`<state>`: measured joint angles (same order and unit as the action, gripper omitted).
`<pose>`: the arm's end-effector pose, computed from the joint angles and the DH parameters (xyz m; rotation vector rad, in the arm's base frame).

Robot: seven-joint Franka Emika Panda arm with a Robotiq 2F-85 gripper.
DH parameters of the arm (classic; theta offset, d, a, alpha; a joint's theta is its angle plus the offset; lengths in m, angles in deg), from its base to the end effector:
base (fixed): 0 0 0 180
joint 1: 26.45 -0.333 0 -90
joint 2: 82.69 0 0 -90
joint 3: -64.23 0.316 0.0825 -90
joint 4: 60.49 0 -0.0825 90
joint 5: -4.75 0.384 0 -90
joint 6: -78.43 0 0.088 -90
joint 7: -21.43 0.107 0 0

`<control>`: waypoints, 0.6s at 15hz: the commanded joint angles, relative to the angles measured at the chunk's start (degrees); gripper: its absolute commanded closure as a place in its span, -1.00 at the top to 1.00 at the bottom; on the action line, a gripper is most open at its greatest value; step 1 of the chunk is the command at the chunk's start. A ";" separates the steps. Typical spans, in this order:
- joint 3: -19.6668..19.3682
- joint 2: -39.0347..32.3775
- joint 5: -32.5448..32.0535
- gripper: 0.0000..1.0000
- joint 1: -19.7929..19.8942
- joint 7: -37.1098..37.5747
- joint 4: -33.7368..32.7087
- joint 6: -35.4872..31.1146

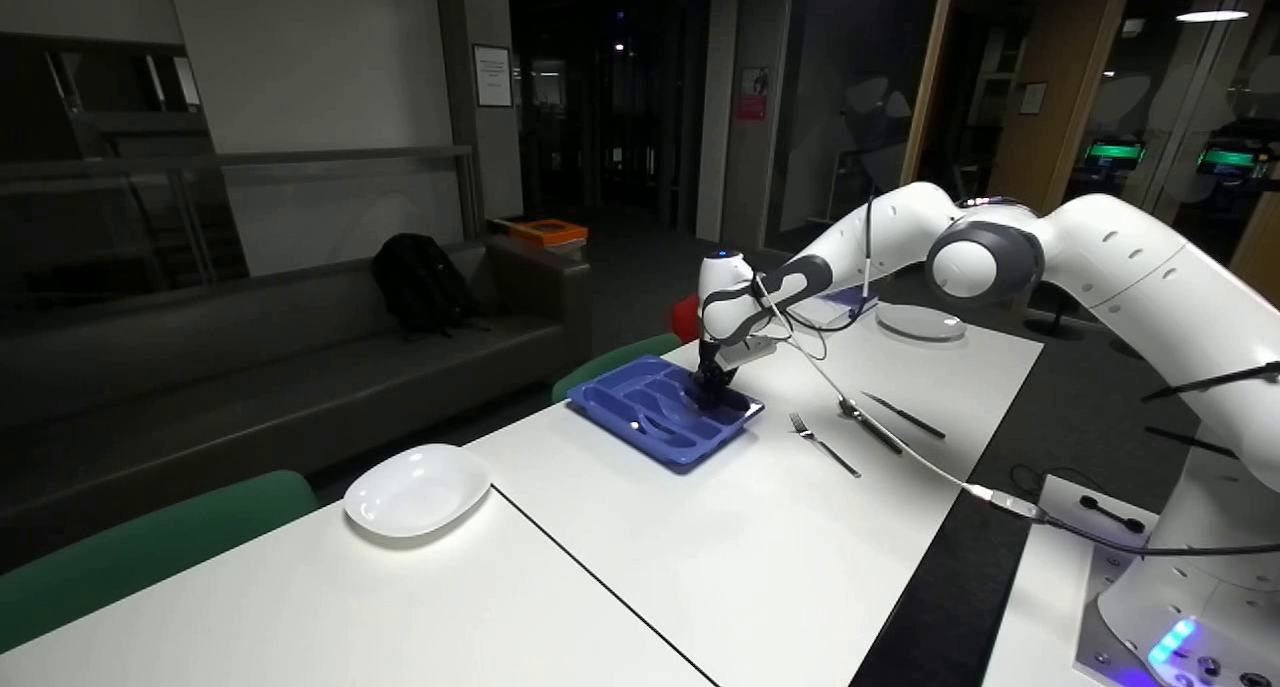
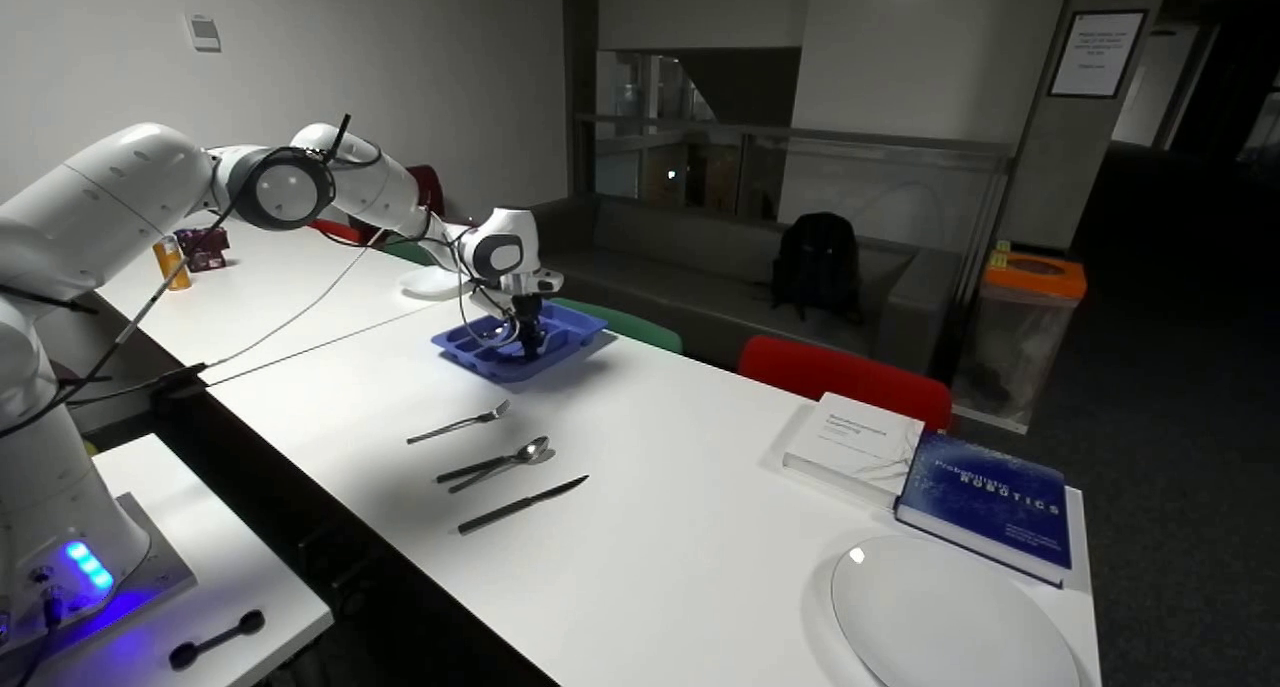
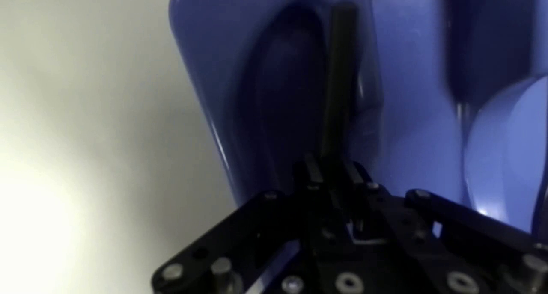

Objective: Remove the fork from the blue rack

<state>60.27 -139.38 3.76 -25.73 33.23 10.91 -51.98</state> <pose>0.7535 -0.0484 0.1634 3.0501 -0.3746 0.0717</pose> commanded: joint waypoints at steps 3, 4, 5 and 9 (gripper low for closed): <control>0.34 3.02 0.74 -0.93 -0.05 -0.72 1.38 0.58; 0.29 4.62 0.56 -0.93 -0.40 -0.63 2.95 -0.34; 0.05 5.94 0.28 -0.93 -0.84 -0.27 4.19 -1.21; -0.80 14.03 -1.28 -0.93 -3.32 0.81 11.95 -5.98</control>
<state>60.33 -134.06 3.53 -27.20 33.27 13.13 -54.09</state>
